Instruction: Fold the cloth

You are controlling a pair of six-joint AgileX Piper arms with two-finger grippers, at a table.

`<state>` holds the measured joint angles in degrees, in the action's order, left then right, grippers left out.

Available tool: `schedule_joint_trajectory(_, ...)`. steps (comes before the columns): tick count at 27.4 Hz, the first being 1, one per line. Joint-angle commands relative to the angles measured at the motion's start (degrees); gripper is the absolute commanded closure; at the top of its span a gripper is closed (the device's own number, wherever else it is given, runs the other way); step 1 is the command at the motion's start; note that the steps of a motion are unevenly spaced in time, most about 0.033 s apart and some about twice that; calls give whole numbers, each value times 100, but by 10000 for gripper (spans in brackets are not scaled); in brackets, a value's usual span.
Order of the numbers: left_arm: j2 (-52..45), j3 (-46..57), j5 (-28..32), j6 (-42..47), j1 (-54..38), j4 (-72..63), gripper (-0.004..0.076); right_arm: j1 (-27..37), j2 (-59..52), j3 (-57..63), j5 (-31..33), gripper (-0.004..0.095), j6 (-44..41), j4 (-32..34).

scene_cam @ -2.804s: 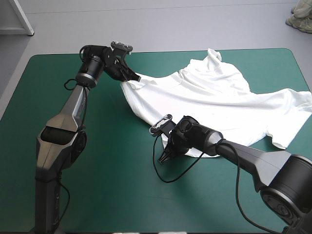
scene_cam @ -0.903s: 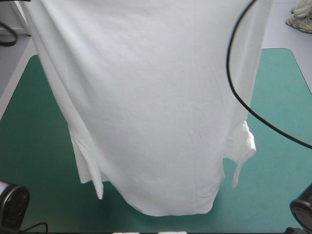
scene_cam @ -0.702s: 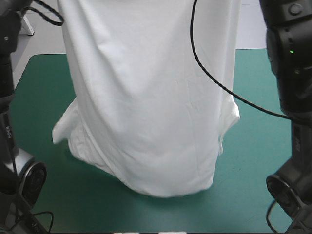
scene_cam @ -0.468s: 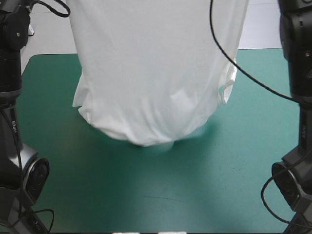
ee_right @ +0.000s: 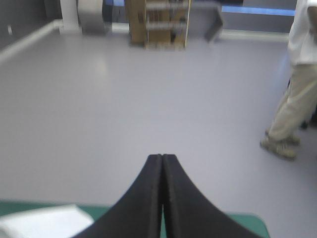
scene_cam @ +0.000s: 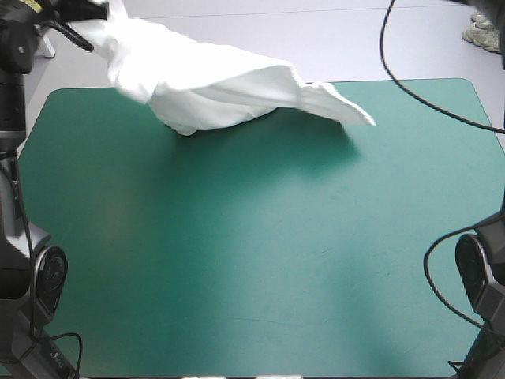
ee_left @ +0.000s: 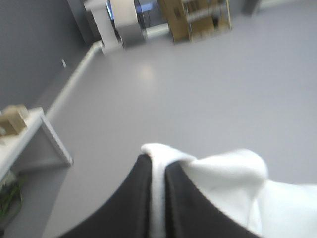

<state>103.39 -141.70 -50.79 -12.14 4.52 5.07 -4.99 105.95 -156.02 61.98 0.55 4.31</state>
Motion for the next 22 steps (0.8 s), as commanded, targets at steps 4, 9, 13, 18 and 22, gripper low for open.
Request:
schedule_joint_trajectory(4,-221,1498,-551,-192,29,-394,705,31,-203,1297,563,925,294,-140)
schedule_joint_trajectory(9,-270,3219,-863,-572,108,-1114,705,21,-489,3364,563,925,717,-883)
schedule_joint_trajectory(13,-657,5079,336,-572,149,-1078,705,21,-884,5215,111,925,837,-708)
schedule_joint_trajectory(18,-1102,6402,873,-492,149,-1096,705,21,-1298,6335,-499,925,894,-883)
schedule_joint_trajectory(22,-1170,6511,1003,-363,149,-1113,704,21,-1372,6373,-284,925,1063,-1046)
